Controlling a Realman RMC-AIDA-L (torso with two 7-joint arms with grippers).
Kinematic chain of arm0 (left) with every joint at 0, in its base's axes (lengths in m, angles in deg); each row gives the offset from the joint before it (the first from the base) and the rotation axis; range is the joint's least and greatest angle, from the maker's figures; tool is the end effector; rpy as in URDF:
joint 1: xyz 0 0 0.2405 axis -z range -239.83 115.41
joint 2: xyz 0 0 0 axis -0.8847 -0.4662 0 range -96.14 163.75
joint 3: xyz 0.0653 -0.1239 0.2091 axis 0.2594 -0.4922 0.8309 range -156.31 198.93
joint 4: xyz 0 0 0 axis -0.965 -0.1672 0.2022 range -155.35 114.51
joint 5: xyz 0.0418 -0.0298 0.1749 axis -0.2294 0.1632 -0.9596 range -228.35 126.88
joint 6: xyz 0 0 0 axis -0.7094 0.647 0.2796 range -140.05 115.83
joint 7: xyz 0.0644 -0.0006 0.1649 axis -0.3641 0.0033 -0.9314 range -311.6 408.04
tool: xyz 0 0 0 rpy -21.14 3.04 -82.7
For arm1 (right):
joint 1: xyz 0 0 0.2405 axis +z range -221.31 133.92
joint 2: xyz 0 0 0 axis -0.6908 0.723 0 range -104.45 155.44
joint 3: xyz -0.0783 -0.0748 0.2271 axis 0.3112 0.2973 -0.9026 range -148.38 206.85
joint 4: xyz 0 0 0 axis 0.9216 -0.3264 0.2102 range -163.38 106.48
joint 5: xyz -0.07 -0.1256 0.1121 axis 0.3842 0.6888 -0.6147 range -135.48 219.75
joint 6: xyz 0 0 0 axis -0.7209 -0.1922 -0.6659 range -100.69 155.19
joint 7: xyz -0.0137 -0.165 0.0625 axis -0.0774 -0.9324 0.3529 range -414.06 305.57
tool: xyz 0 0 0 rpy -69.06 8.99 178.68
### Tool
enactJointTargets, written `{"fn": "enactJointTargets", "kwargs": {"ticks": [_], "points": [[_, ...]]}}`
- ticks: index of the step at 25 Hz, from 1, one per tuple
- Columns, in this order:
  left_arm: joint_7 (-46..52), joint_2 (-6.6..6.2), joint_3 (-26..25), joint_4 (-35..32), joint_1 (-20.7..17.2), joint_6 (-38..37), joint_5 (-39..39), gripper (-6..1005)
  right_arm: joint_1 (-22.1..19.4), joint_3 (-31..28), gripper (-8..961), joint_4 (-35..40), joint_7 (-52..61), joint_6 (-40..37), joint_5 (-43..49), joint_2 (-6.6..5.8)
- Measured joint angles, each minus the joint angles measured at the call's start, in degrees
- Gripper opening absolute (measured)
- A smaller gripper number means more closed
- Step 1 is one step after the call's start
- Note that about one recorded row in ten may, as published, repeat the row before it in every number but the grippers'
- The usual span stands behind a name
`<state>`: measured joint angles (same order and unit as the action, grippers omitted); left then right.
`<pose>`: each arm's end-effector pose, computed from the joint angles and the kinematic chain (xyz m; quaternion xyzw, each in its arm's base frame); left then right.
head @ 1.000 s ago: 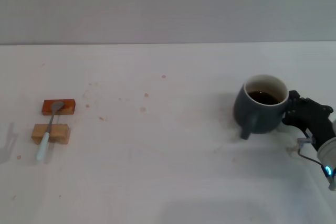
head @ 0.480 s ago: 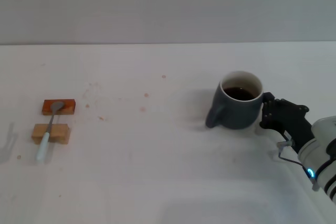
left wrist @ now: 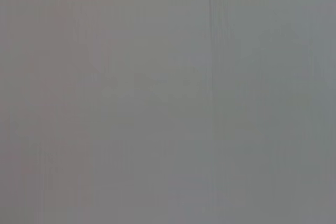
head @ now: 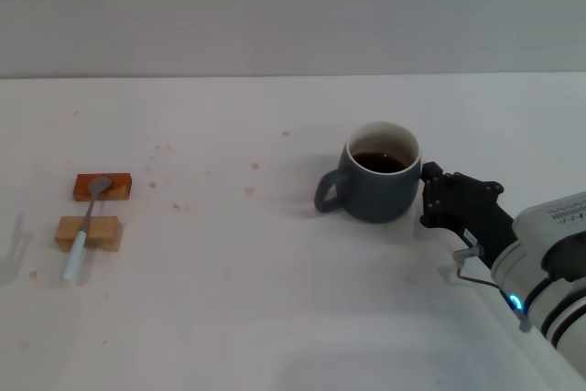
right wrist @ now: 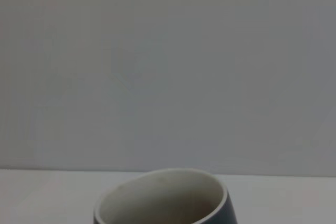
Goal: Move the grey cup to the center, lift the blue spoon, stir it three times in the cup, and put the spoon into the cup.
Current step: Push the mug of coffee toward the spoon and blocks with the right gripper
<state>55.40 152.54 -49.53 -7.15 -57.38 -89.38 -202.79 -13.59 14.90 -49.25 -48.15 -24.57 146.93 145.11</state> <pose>-0.3647 0.2463 0.0426 -0.6204 -0.2402 -0.2708 0.6957 0.2601 0.3405 -0.0987 -0.7886 0.3048 0.2608 0.4661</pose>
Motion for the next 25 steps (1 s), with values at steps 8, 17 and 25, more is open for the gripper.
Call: {"fn": "enactJointTargets", "kwargs": {"ticks": [8, 17, 25], "points": [[0.0, 0.07, 0.0, 0.0, 0.0, -0.1, -0.1, 818, 0.9, 0.0, -1, -1.5, 0.1, 1.3, 2.1, 0.00], [0.0, 0.09, 0.0, 0.0, -0.1, -0.1, 0.0, 817, 1.6, -0.6, -2, -2.8, -0.2, 2.3, 3.8, 0.09], [0.0, 0.09, 0.0, 0.0, 0.0, -0.2, 0.0, 818, 1.7, -3.5, -2, -0.6, 0.1, 2.4, 3.4, 0.04]]}}
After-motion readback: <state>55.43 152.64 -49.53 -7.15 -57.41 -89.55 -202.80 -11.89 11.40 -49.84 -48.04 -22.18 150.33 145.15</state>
